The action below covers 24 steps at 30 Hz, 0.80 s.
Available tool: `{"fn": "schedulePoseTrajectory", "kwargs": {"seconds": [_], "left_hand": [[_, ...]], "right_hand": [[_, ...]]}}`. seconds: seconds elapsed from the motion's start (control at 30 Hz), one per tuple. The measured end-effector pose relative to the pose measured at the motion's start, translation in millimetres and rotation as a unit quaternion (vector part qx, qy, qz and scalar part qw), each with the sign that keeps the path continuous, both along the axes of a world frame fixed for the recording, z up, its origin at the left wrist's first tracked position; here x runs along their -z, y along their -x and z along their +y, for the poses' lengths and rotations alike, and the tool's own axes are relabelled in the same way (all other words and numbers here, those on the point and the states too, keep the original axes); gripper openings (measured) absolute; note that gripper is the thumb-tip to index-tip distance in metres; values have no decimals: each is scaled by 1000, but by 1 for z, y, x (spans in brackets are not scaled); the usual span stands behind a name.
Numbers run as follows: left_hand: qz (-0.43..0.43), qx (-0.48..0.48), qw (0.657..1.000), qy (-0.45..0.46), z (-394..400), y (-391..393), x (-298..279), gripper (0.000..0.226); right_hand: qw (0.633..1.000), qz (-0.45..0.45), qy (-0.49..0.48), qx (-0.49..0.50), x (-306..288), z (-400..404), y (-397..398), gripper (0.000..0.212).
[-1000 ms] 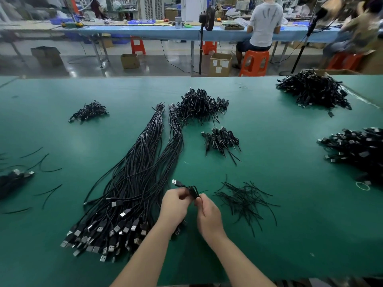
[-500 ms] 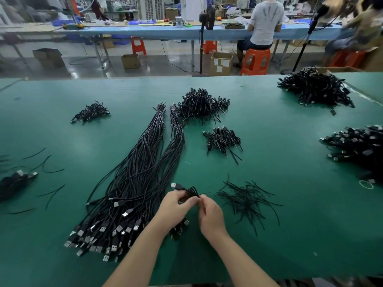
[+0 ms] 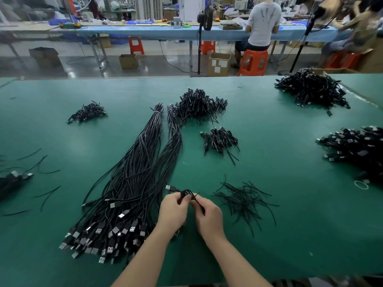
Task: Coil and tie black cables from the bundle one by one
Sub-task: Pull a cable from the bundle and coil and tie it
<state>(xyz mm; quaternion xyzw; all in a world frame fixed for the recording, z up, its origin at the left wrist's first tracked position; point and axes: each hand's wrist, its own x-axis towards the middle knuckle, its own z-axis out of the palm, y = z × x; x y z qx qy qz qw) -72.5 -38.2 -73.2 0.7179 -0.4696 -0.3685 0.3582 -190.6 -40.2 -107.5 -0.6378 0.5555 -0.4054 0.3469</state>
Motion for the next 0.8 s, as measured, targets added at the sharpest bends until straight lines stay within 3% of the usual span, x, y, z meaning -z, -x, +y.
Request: {"fn": "schedulePoseTrajectory", "kwargs": {"seconds": [0.2, 0.37, 0.47, 0.57, 0.67, 0.8], "left_hand": [[-23, 4, 999, -33, 3, -1, -10, 34], [-147, 80, 985, -32, 16, -3, -18, 29], [-339, 134, 924, 116, 25, -10, -19, 17], [-463, 167, 818, 298, 26, -18, -16, 47], [-532, 230, 753, 312, 15, -23, -20, 74], [-552, 301, 713, 310, 2, -25, -23, 56]], "right_hand": [[999, -25, -25, 13, -3, -4, 2, 16], [994, -70, -88, 12, -9, -10, 4, 14], [976, -150, -150, -39, -15, -14, 16, 25], [950, -227, -201, -69, -21, -18, 29, 21], [944, -226, -215, -104, -26, -19, 31, 20], [948, -189, -216, -138, -29, -18, 30, 22]]}}
